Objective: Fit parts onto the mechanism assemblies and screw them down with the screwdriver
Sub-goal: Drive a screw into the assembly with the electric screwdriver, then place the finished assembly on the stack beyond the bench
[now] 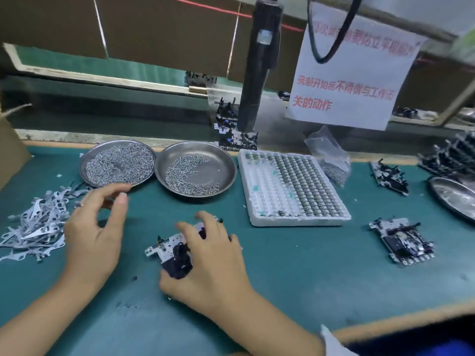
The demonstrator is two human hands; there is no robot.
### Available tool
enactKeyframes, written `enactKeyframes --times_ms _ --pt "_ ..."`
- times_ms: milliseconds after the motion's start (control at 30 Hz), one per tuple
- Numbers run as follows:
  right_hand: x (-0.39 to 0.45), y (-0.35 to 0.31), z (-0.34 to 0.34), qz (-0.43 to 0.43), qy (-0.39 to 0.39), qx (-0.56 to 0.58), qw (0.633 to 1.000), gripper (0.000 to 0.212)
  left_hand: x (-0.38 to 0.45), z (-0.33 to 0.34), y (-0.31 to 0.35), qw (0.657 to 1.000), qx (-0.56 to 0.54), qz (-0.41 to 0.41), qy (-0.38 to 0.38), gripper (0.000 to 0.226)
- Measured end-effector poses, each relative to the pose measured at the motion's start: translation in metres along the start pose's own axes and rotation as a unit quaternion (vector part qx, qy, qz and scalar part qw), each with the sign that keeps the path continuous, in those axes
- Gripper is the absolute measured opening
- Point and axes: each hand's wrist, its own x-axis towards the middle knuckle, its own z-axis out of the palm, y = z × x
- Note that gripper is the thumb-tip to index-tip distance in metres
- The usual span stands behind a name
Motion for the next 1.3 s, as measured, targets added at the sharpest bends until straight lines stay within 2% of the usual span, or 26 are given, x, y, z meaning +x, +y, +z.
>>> enactKeyframes --times_ms 133,233,400,467,600,667,733,800,867,900,1000,1067,1134,1234,1267,1300 --pt "-0.048 0.052 -0.047 -0.001 0.112 0.006 0.994 0.060 0.001 0.003 -0.009 1.000 -0.003 0.023 -0.004 0.022" --pt "-0.068 0.108 -0.088 0.077 0.161 -0.032 0.983 0.052 0.001 0.005 -0.022 0.999 0.009 0.035 -0.010 0.022" --pt "-0.080 0.214 -0.143 0.226 0.199 -0.102 0.948 0.040 0.001 0.010 -0.031 0.999 0.019 0.037 -0.019 0.025" --pt "-0.076 0.247 -0.159 0.257 0.190 -0.109 0.941 0.041 0.002 0.011 -0.031 0.998 0.027 0.039 -0.030 0.026" --pt "-0.068 0.288 -0.170 0.256 0.091 -0.121 0.955 0.058 0.007 0.014 -0.027 0.996 0.049 0.048 -0.053 0.025" --pt "-0.063 0.287 -0.166 0.271 0.092 -0.155 0.946 0.058 0.010 0.014 -0.019 0.996 0.043 0.055 -0.058 0.022" --pt "-0.055 0.272 -0.153 0.222 0.171 -0.191 0.941 0.046 0.015 0.017 -0.007 0.995 0.039 0.063 -0.064 0.018" --pt "-0.046 0.235 -0.128 0.124 0.253 -0.123 0.952 0.024 0.026 0.023 0.014 0.994 0.042 0.070 -0.069 0.015" --pt "-0.035 0.188 -0.098 0.061 0.256 0.012 0.965 0.012 0.043 0.036 0.038 0.992 0.047 0.080 -0.081 0.015" --pt "-0.027 0.167 -0.084 0.048 0.244 0.071 0.966 0.015 0.052 0.046 0.052 0.990 0.051 0.089 -0.094 0.014" --pt "0.003 0.119 -0.054 0.034 0.206 0.201 0.957 0.043 0.086 0.079 0.058 0.979 0.116 0.106 -0.129 0.007" --pt "0.026 0.097 -0.043 0.008 0.191 0.210 0.959 0.062 0.121 0.099 0.031 0.961 0.191 0.018 -0.200 0.024" --pt "0.045 0.081 -0.035 -0.009 0.163 0.230 0.959 0.069 0.154 0.115 -0.004 0.912 0.250 -0.090 -0.313 0.042" --pt "0.058 0.071 -0.015 -0.026 0.121 0.292 0.948 0.049 0.182 0.131 -0.044 0.822 0.381 -0.091 -0.414 0.043" --pt "0.058 0.070 -0.009 -0.041 0.116 0.297 0.947 0.040 0.184 0.142 -0.042 0.803 0.399 -0.086 -0.434 0.042" --pt "0.058 0.071 -0.003 -0.058 0.110 0.302 0.945 0.033 0.184 0.157 -0.029 0.800 0.398 -0.060 -0.445 0.041"
